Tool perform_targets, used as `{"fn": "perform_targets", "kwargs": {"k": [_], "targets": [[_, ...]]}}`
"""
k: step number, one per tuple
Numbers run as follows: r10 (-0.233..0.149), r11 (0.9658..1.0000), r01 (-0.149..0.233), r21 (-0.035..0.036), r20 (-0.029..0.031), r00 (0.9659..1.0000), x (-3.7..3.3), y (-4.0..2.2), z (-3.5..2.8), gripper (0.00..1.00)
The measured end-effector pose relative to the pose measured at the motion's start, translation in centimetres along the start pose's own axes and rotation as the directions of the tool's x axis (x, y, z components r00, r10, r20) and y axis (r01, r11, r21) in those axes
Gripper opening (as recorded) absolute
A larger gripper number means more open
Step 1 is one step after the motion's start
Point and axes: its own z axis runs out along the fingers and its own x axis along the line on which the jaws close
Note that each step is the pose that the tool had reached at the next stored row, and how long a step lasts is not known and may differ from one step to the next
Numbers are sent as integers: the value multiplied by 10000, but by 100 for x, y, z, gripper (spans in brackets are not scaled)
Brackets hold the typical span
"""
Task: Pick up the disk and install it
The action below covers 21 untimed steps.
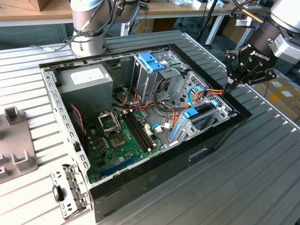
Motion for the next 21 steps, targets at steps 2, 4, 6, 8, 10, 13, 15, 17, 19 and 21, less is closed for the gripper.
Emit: {"fn": "perform_targets", "kwargs": {"k": [2,4,6,8,10,13,15,17,19,21], "targets": [[-203,9998,203,-19,-1,9998,0,0,0,11],[-249,9997,249,-24,-2,9997,0,0,0,11],[-249,9997,249,-23,-1,9997,0,0,0,11],[-250,9997,250,-23,-2,9997,0,0,0,11],[-250,9997,250,-24,-2,9997,0,0,0,17],[-250,9997,250,-24,-2,9997,29,-30,33,36],[-250,9997,250,-25,-2,9997,68,-72,118,36],[-250,9997,250,-25,-3,9997,72,-77,124,36],[-251,9997,250,-25,-3,9997,76,-81,129,36],[-251,9997,251,-25,-3,9997,80,-85,133,36]]}}
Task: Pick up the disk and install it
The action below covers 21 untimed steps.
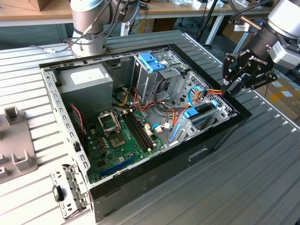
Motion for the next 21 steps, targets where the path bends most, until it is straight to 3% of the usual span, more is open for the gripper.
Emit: {"fn": "perform_targets", "kwargs": {"k": [12,21], "targets": [[1,10000,-1,0,0,10000,12,-37,49,36],[1,10000,-1,2,2,10000,-27,-134,101,36]]}}
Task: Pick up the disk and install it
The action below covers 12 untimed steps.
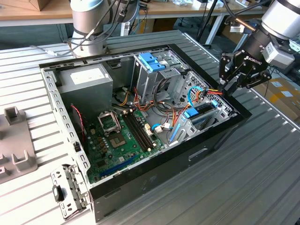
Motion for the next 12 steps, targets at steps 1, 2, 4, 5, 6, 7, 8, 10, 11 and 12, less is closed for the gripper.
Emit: {"fn": "perform_targets", "kwargs": {"k": [1,2,4,5,6,7,8,10,11,12], "targets": [[0,10000,0,-2,-2,10000,4,-6,4,36],[0,10000,0,-2,-2,10000,6,-7,7,36],[1,10000,-1,-1,-2,10000,8,-7,14,36],[1,10000,-1,-2,-2,10000,9,-6,16,36],[0,10000,0,-2,-3,10000,10,-6,18,36],[-1,10000,1,-1,-2,10000,10,-6,22,36],[-1,10000,1,-1,-1,10000,11,-6,25,36],[-2,10000,2,-1,-1,10000,14,-3,32,36],[-2,10000,2,-2,-2,10000,18,-1,38,36],[-2,10000,2,-1,-1,10000,22,3,46,36]]}}
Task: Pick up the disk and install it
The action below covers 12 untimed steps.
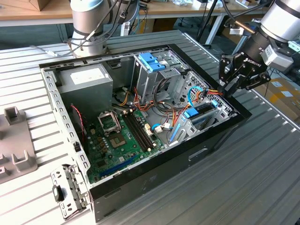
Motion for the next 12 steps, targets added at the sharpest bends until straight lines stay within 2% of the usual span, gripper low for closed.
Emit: {"fn": "perform_targets", "kwargs": {"k": [9,11,12], "targets": [[0,10000,0,-1,-1,10000,4,4,2,35],[1,10000,-1,-4,-4,10000,4,5,0,22],[0,10000,0,-3,-4,10000,4,4,0,19]]}}
